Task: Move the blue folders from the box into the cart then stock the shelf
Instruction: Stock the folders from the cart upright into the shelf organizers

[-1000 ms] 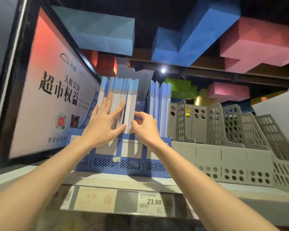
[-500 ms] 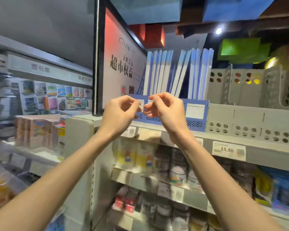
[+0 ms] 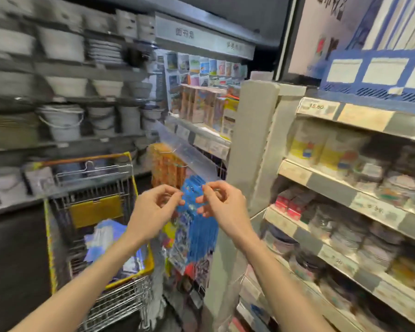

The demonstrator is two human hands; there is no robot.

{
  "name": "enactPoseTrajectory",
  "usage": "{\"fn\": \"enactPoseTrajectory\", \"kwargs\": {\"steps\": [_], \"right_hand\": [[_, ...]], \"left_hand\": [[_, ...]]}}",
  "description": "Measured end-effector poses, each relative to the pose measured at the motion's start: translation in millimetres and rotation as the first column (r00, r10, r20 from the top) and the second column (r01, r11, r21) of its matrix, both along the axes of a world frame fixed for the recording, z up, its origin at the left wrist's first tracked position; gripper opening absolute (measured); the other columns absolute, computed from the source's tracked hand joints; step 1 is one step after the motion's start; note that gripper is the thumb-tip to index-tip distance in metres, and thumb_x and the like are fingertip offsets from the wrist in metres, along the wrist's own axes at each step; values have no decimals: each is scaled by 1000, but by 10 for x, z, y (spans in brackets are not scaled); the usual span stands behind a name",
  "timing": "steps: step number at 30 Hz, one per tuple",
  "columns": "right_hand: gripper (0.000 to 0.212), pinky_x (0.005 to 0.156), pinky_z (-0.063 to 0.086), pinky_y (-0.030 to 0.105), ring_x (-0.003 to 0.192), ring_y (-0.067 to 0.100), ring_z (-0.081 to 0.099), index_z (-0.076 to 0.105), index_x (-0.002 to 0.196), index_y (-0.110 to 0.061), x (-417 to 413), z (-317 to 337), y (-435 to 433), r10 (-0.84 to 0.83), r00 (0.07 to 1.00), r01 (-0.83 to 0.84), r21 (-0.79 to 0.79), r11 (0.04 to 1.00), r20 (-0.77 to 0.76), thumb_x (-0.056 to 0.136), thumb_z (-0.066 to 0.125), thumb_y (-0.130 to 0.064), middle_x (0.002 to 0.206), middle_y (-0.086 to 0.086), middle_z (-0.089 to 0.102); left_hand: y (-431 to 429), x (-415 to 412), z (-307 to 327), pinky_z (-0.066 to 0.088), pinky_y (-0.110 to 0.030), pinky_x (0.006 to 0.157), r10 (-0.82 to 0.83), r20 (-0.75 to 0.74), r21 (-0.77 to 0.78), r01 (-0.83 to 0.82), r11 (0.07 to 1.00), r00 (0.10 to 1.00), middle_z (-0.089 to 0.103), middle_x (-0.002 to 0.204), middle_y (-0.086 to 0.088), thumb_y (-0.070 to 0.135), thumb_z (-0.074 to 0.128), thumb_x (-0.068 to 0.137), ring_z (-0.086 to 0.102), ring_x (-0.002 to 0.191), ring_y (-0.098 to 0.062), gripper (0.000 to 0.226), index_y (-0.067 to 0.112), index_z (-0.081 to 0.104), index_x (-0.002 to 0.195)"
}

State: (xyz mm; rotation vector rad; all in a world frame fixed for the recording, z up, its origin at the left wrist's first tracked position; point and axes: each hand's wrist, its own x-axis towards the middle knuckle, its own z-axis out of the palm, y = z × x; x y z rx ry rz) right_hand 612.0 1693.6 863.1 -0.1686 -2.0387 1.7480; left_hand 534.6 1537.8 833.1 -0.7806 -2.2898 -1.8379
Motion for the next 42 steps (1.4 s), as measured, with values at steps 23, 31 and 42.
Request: {"fn": "enactPoseTrajectory", "kwargs": {"steps": [23,31,42], "right_hand": [[13,53,55,30,60,21,68,65,95,-10,-2703,-2579,-2254,163,764,-351,190,917,624,99,54,-15,89,17,73],[14,43,43,13,57,18,64,62,103,-11,-3481,-3071,-2407,121,653,-406,210,890,747,99,49,-12,86,10,71],[20,76,48,28,86,24,64,63,109,-6,-4745,-3933,-2273,70,481,-513,216,831,874,99,50,-18,92,7,68]], "left_hand": [[-2372,-2131,-2452,61,-37,68,303,535,-308,-152,939,789,77,86,1,27,57,102,72,58,-17,17,13,68,104],[-2561,-2901,-2844,50,-30,54,300,635,-394,-36,919,712,76,89,5,33,54,102,73,62,-16,16,22,65,105],[-2507,-3824,-3447,61,-37,67,337,765,-436,56,898,549,73,98,4,32,50,105,73,68,-13,17,23,60,115]]}}
